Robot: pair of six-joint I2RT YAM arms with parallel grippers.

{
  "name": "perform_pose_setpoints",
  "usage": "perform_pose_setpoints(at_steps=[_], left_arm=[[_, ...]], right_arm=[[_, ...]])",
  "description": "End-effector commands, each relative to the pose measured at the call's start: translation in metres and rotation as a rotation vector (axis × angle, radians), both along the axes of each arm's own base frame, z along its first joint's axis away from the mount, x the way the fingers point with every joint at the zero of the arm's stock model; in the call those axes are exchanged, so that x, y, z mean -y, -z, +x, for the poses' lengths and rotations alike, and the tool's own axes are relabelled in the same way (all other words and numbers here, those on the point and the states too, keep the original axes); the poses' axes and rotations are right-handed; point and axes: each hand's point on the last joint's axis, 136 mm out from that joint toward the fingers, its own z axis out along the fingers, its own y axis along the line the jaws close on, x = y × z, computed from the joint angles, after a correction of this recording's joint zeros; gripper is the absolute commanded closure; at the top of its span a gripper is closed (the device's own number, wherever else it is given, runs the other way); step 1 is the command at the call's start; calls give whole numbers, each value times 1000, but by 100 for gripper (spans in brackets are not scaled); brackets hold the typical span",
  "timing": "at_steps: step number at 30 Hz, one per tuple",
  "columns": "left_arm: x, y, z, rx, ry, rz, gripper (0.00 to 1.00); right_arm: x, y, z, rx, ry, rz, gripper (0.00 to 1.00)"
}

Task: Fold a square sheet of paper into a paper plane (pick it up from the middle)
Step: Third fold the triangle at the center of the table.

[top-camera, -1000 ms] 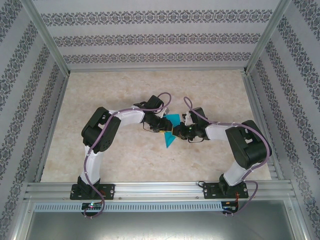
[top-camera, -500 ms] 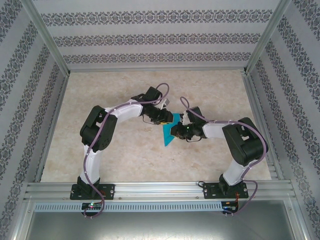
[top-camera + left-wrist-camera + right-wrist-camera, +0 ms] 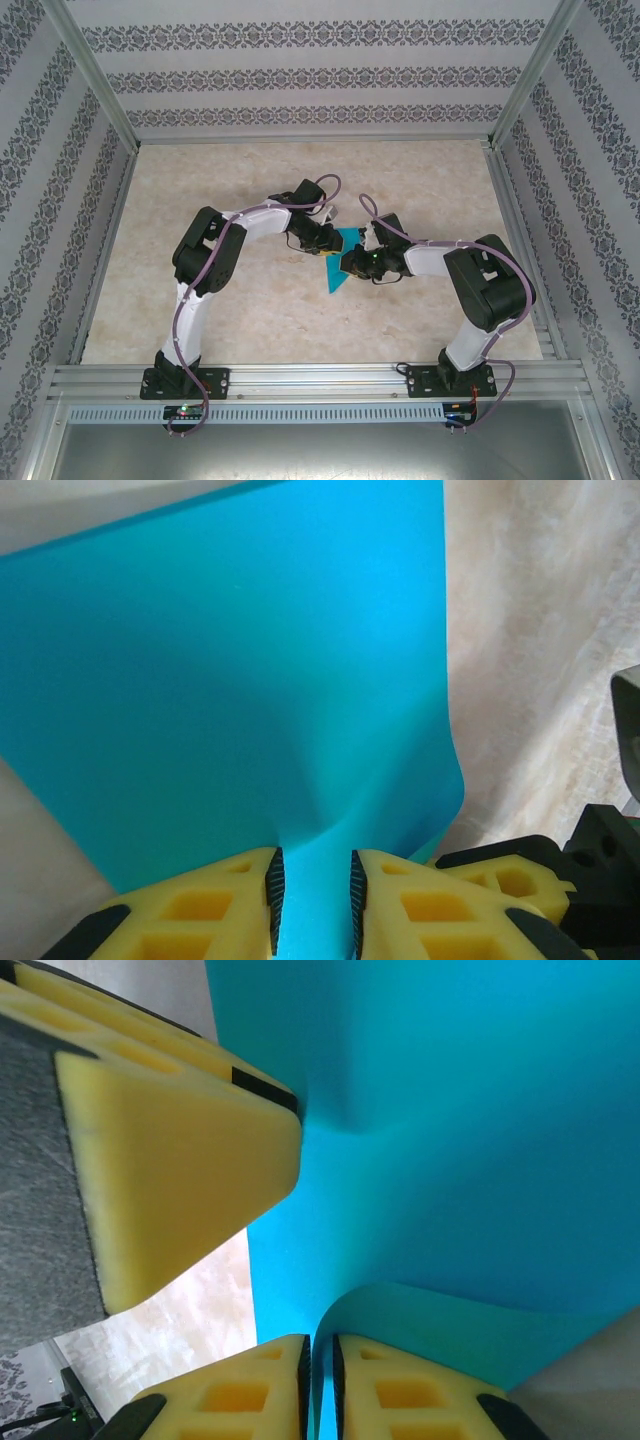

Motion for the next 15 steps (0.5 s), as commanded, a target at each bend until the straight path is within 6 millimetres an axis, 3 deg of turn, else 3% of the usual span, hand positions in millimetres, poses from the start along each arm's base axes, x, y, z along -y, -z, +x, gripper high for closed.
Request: perform_pose_setpoints(at_steps=[1, 15], left_arm=[[-8, 11, 2, -6, 11, 37, 71], [-11, 18, -4, -19, 17, 37, 71]], right_arm=[[-4, -7, 6, 32, 0, -8, 83], [-9, -15, 11, 54, 10, 6, 82]])
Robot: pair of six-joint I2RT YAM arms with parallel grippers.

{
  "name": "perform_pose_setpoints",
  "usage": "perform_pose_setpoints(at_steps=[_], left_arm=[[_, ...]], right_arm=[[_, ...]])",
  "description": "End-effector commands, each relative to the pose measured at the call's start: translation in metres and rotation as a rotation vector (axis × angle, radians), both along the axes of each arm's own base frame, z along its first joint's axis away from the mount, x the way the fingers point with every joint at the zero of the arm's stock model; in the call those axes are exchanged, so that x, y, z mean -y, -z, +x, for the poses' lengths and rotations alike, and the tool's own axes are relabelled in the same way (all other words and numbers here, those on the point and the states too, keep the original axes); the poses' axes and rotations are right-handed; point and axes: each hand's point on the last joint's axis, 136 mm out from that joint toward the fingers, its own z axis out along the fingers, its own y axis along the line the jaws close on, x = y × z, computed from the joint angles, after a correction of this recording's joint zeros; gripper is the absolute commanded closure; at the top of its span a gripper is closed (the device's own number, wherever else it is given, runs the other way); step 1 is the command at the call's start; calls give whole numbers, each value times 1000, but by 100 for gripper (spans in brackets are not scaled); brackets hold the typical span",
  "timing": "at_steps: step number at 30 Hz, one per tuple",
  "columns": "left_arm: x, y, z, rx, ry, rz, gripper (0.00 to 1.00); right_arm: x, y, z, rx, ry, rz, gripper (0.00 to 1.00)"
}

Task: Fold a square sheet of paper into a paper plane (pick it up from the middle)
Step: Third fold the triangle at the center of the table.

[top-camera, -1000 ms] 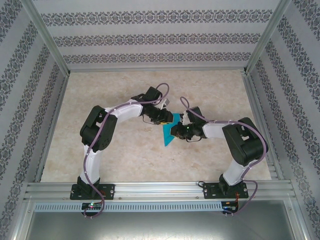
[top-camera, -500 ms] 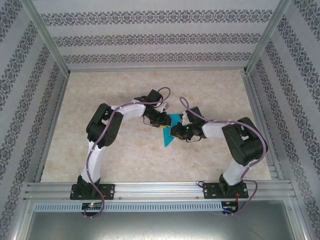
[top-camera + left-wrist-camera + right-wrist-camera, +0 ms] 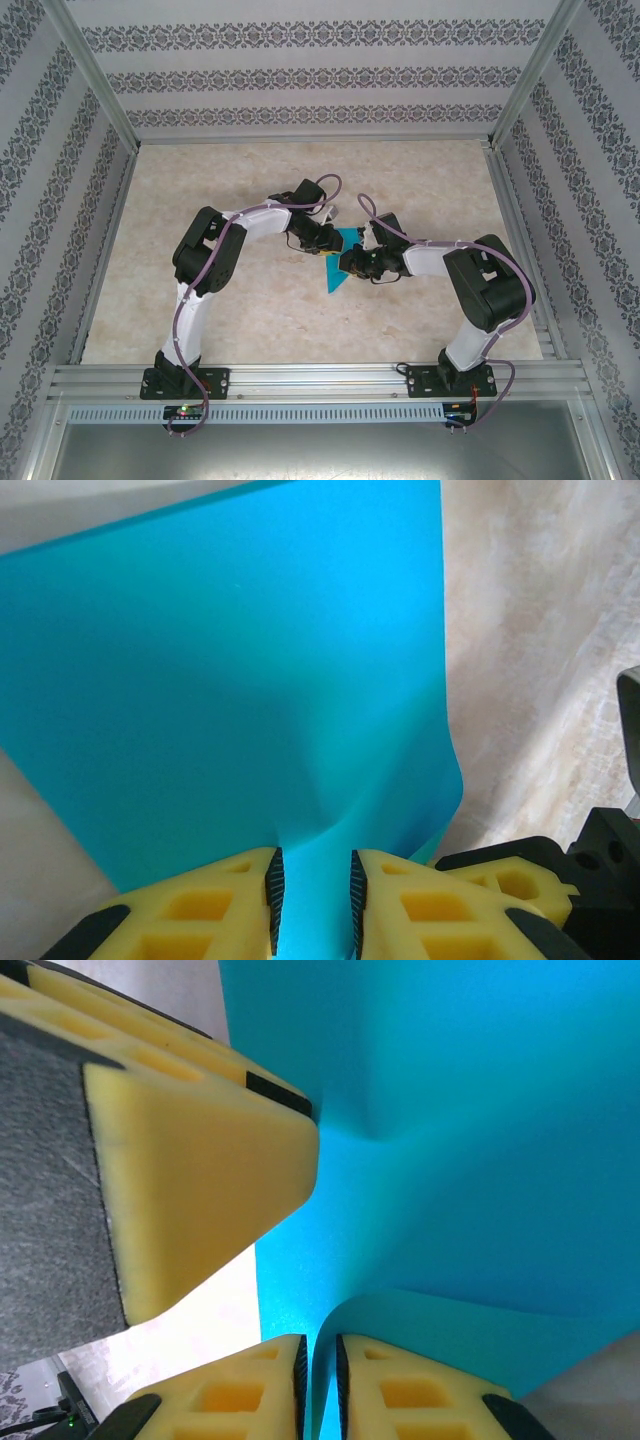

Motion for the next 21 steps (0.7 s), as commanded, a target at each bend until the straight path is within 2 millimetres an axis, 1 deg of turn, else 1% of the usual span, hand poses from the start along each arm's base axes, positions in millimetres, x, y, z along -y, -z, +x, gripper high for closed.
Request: perform_pose_setpoints(at_steps=[1, 10, 14, 21], left_arm=[[-11, 18, -4, -29, 5, 37, 71], [-13, 22, -6, -35, 3, 38, 71], [-12, 21, -5, -35, 2, 32, 71], [-13, 19, -5, -35, 3, 28, 71]], right_arm=[[-7, -15, 9, 46, 6, 13, 82], [-8, -31, 11, 79, 16, 33, 82], [-8, -29, 10, 71, 9, 22, 82], [-10, -17, 11, 49, 5, 12, 82]])
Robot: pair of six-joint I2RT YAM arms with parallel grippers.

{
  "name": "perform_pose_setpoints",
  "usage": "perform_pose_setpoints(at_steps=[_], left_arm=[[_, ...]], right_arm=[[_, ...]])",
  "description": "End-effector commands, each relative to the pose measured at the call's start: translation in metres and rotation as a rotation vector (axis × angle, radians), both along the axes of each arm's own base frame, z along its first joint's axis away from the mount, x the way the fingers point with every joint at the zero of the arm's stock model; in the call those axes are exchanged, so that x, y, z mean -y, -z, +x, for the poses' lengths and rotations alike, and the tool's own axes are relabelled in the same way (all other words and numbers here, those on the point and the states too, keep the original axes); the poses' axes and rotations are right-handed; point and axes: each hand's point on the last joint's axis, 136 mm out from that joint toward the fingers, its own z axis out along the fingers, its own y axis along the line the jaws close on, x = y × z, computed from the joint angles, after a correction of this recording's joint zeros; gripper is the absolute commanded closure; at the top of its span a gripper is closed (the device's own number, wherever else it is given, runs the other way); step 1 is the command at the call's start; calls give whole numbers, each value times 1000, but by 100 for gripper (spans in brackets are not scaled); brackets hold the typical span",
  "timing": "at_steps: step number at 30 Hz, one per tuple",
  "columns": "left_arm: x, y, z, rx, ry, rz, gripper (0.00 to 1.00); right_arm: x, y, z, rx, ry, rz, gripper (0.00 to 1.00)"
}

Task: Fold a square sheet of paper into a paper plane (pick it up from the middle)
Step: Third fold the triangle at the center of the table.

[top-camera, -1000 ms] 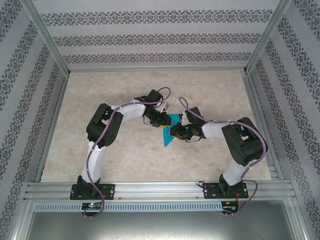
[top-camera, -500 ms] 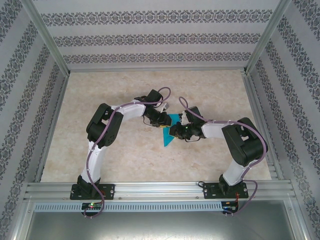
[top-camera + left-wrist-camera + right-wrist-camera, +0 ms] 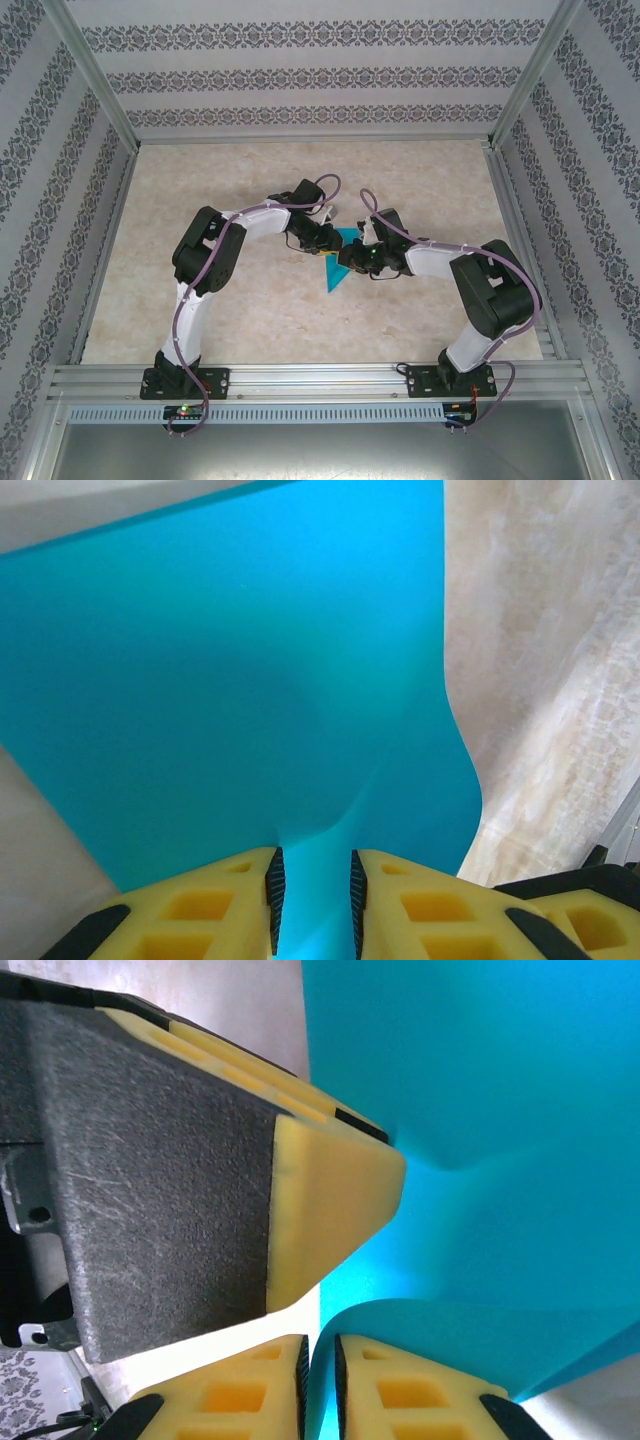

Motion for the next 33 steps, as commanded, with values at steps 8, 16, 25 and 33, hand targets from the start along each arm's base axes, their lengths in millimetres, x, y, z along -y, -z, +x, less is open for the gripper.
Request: perform_pose_setpoints(at_steps=[8, 16, 25, 33], left_arm=[[-12, 19, -6, -36, 3, 33, 71], [-11, 18, -5, -39, 3, 23, 71], [-11, 20, -8, -45, 7, 22, 71], [-11, 23, -9, -53, 5, 19, 71]], right_arm=[[-4, 13, 5, -11, -6, -39, 83], [-5, 18, 7, -16, -6, -42, 83], [-7, 22, 10, -14, -2, -37, 83], [-11, 14, 11, 9, -1, -12, 83]])
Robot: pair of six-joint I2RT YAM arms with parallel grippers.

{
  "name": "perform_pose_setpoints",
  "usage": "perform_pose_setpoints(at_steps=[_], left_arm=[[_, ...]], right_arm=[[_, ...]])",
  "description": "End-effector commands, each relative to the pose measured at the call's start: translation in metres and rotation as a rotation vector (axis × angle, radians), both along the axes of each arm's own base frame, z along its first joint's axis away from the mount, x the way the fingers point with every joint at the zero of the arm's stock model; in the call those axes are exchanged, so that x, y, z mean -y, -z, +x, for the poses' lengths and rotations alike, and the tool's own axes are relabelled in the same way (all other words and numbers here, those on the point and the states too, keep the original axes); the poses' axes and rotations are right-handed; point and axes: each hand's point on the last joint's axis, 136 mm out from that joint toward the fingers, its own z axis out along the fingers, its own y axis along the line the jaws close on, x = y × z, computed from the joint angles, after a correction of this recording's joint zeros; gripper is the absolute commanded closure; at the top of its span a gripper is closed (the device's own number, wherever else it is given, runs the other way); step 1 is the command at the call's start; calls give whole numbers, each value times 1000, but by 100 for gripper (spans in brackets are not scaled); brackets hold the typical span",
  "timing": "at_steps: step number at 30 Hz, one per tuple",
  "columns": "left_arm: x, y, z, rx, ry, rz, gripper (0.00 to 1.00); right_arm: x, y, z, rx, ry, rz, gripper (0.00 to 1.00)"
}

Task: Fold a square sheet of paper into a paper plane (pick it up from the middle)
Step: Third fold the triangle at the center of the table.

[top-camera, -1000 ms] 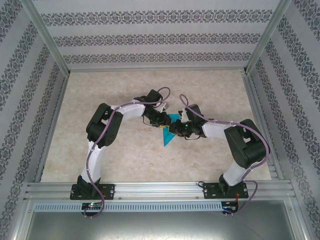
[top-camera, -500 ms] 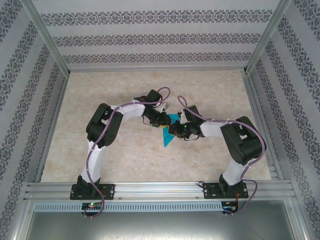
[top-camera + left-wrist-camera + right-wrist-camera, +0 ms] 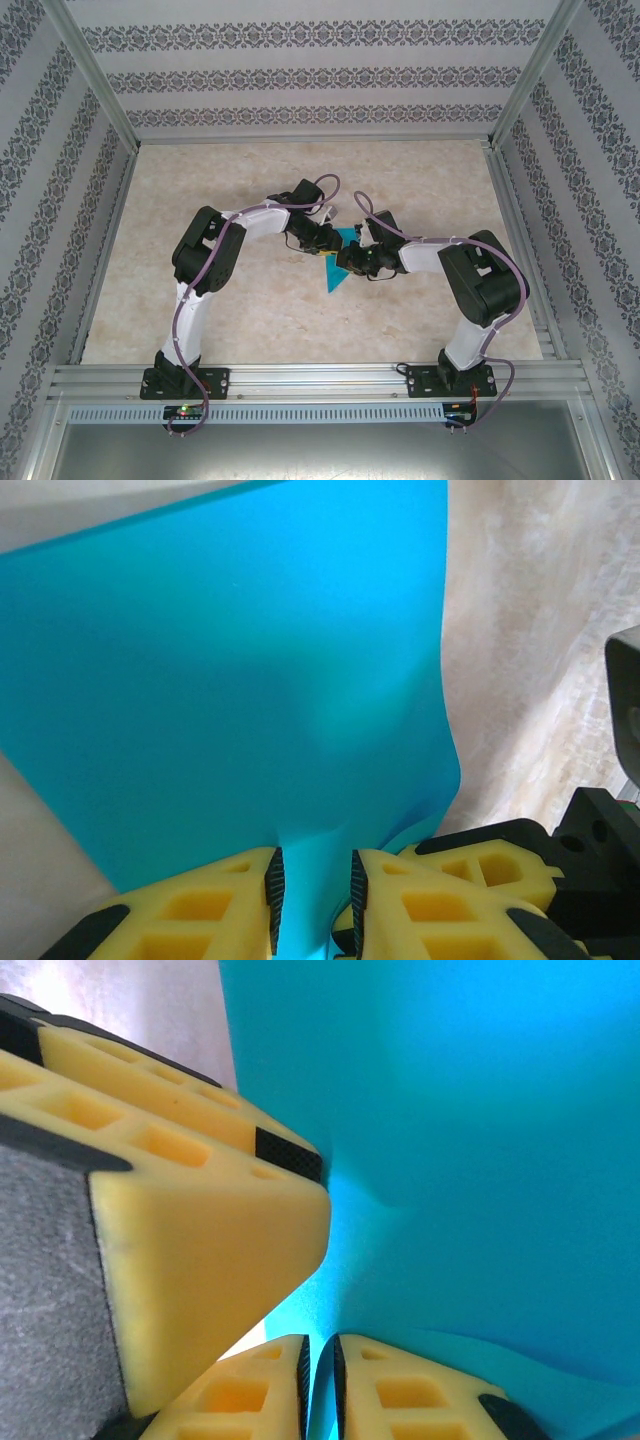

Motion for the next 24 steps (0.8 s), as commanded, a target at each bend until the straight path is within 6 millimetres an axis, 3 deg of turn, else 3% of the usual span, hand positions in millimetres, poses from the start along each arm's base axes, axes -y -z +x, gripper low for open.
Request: perform_pose_setpoints(at_steps=[1, 13, 24], left_arm=[[-10, 23, -9, -47, 5, 32, 71], [-10, 24, -11, -53, 9, 26, 71], [-12, 27, -12, -57, 7, 26, 71]], right_arm=[[-9, -11, 8, 51, -7, 20, 83], [-11, -12, 7, 60, -20, 23, 83], [-11, -25, 8, 91, -19, 35, 84]])
